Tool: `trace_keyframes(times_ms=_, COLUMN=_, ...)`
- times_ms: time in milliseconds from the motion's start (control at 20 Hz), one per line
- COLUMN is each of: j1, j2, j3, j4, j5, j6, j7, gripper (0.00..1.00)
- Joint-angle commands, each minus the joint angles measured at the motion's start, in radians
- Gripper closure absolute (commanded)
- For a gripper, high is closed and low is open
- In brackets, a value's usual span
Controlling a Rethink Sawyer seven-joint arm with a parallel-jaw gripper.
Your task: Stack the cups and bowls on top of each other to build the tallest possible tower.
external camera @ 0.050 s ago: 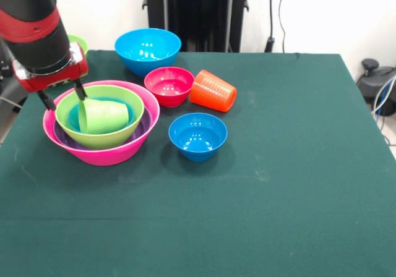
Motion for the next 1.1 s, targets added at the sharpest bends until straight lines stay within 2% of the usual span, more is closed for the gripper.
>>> trace_keyframes(times_ms=50, j1=0.027, j2=-0.046, j3=-0.064, j4=0.146, j5=0.004, j6=0.058, j7=-0.172, gripper=0.0)
trace_keyframes(times_ms=150, j1=0.02, j2=-0.06, j3=-0.066, j4=0.184, j5=0.016, j6=0.048, j7=-0.15, gripper=0.0)
trace_keyframes(times_ms=350, j1=0.019, j2=-0.029, j3=-0.069, j4=0.194, j5=0.016, j6=0.006, j7=-0.129, gripper=0.0)
trace_keyframes(times_ms=550, j1=0.026, j2=0.046, j3=-0.067, j4=0.146, j5=0.005, j6=-0.028, j7=-0.142, gripper=0.0)
trace_keyframes(times_ms=650, j1=0.035, j2=0.116, j3=-0.062, j4=0.092, j5=0.002, j6=-0.034, j7=-0.17, gripper=0.0)
trace_keyframes(times_ms=750, j1=0.04, j2=0.139, j3=-0.058, j4=0.066, j5=-0.001, j6=-0.03, j7=-0.185, gripper=0.0)
trace_keyframes(times_ms=1100, j1=0.028, j2=0.147, j3=-0.03, j4=0.027, j5=0.001, j6=-0.051, j7=-0.201, gripper=0.0)
